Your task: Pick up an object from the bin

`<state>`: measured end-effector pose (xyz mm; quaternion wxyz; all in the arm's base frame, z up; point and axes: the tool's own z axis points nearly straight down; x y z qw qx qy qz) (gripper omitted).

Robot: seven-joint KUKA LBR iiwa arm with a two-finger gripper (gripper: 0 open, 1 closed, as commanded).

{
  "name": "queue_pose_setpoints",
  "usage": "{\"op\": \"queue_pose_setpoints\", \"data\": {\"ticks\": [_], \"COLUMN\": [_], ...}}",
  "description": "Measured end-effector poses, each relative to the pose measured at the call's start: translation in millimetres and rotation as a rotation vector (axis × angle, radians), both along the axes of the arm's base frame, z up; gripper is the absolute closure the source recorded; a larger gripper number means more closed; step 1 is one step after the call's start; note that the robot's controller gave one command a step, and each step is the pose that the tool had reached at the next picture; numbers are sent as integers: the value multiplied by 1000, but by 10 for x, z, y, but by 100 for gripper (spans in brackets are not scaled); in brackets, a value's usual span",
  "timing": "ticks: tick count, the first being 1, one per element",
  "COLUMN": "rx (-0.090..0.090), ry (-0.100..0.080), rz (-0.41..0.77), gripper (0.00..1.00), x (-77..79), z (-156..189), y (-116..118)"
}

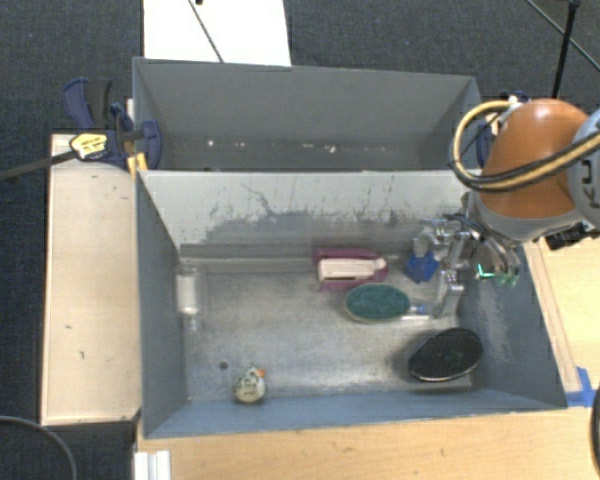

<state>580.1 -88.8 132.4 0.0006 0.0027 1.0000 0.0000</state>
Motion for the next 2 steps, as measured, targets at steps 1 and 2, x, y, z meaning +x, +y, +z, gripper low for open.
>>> {"op": "queue_pose_setpoints", "data": {"ticks": [1,2], "rx": [0,-2], "ry": [3,-9], "rz": [57,66], "gripper": [0,100], "x": [-952,-896], "z": [-400,-370], "y": [-344,-327]}}
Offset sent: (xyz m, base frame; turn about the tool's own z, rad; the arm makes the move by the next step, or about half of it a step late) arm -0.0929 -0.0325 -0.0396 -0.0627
